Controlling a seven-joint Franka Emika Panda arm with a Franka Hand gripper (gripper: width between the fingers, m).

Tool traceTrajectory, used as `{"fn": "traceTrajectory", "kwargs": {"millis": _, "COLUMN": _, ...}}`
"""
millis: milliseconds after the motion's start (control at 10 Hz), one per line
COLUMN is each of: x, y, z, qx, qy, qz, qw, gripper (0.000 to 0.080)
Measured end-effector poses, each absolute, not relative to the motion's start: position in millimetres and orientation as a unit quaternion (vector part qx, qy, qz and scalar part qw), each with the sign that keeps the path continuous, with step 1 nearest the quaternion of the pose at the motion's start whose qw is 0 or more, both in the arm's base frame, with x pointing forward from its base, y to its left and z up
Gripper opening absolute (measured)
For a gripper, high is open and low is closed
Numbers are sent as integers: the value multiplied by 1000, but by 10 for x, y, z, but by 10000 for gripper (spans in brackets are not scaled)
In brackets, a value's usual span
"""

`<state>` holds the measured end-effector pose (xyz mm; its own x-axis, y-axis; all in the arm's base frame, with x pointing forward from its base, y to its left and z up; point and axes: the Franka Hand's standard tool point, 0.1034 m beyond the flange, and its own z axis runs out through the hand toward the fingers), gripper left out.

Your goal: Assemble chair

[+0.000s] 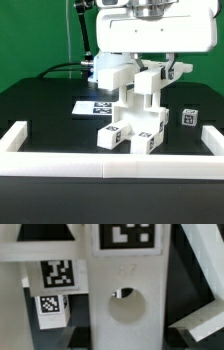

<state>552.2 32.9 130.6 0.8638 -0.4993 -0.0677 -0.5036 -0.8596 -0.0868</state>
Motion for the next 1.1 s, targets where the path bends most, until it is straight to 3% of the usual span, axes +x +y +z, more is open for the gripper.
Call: {"fn": "traceTrajectory", "kwargs": {"millis": 1100, "x": 5453, "y": 320, "z": 1284, "qx": -964, "qy": 261, "qz": 19, "qw": 50, "gripper": 290}}
